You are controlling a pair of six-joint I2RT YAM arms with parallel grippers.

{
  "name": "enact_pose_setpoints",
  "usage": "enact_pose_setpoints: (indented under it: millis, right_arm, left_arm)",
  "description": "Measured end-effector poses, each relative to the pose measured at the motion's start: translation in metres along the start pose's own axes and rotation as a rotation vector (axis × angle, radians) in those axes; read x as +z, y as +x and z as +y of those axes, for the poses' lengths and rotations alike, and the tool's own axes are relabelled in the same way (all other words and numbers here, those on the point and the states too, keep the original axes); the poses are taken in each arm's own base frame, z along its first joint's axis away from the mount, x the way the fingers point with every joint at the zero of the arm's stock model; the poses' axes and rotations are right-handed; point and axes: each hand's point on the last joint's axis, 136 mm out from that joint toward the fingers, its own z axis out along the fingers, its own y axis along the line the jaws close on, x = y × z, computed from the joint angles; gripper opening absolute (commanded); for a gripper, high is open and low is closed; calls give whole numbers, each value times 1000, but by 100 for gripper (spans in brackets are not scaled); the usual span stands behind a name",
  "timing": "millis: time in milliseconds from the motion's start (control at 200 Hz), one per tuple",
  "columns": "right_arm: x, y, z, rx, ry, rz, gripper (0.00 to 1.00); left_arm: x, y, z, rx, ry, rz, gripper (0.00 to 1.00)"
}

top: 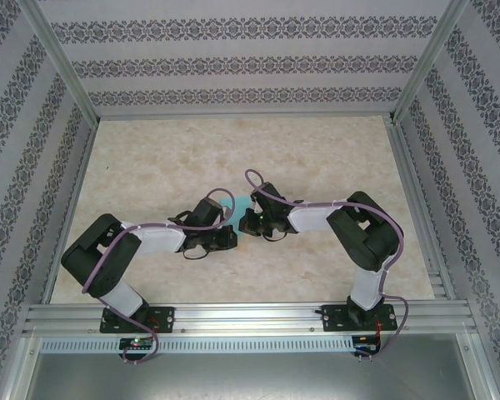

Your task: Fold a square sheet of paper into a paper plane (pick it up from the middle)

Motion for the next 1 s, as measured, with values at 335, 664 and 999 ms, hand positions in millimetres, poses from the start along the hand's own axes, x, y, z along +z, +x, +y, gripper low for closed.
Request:
enact_pose_setpoints:
  millis: [335,664,999]
  right_arm:
    - [0,1,0,-2,-2,5,0]
    - [0,1,1,-7,1,12,0]
    - [-26,-7,12,-47,-4,-15,28]
  left_arm:
    - [-8,14,7,7,17,-8,8]
    - [-21,35,15,7,-30,53,9]
    - [-56,-5,-28,78,-33,-47,30]
